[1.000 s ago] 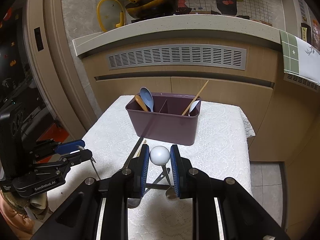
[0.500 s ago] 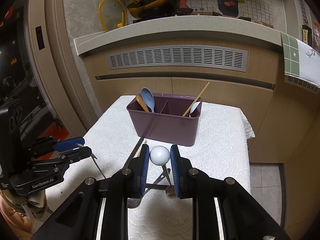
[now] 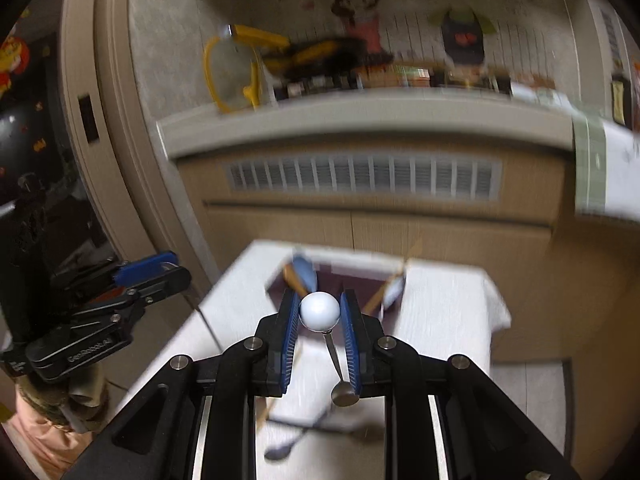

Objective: Organize utensils
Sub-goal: 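Lift both utensils over the caddy and release them inside with both tools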

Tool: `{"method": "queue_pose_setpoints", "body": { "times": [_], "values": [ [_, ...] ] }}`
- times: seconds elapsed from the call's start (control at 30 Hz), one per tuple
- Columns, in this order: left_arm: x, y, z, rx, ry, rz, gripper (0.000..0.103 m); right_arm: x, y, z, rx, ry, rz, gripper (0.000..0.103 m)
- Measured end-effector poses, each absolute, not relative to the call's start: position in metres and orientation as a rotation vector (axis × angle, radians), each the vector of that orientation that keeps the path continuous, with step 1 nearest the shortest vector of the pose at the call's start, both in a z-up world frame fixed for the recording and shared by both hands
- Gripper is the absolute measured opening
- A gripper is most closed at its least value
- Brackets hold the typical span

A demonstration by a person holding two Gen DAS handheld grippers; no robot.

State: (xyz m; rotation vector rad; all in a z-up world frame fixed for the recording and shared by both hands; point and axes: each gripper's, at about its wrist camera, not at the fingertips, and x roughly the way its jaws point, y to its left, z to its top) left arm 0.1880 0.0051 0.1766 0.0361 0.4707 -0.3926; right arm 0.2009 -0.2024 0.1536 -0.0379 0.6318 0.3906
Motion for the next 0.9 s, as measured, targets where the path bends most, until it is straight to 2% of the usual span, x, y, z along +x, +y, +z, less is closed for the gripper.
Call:
{"method": "queue_pose_setpoints", "body": {
  "times": [0.13, 0.23, 0.4, 0.57, 0.67, 0.7, 0.83, 0.9],
  "values": [
    [0.230, 0.001, 0.198, 0.015, 0.418, -0.406, 0.030, 0.232, -0.197, 0.185, -0.052, 0.573, 0.391, 0.020],
    [0.268, -0.001, 0.193, -0.020, 0.442, -0.423, 0.030, 0.263, -0.191, 0.182, -0.056, 0.580, 0.369, 0.020],
    [0.314, -0.011, 0.164, -0.026, 0.495, -0.413, 0.030, 0.312, -0.183, 0.146, -0.053, 0.662, 0.345, 0.020],
    [0.353, -0.014, 0.119, -0.081, 0.625, -0.450, 0.031, 0.349, -0.183, 0.087, -0.032, 0.804, 0.346, 0.020],
    [0.364, -0.015, 0.098, -0.093, 0.691, -0.444, 0.033, 0.361, -0.183, 0.062, -0.052, 0.861, 0.348, 0.026],
    [0.363, -0.013, 0.094, -0.102, 0.701, -0.439, 0.033, 0.362, -0.184, 0.058, -0.050, 0.869, 0.340, 0.031],
    [0.350, 0.000, 0.091, -0.124, 0.695, -0.401, 0.033, 0.358, -0.191, 0.052, -0.055, 0.859, 0.297, 0.031],
    [0.338, 0.009, 0.092, -0.115, 0.683, -0.368, 0.039, 0.347, -0.193, 0.055, -0.083, 0.833, 0.269, 0.031]
  ]
}}
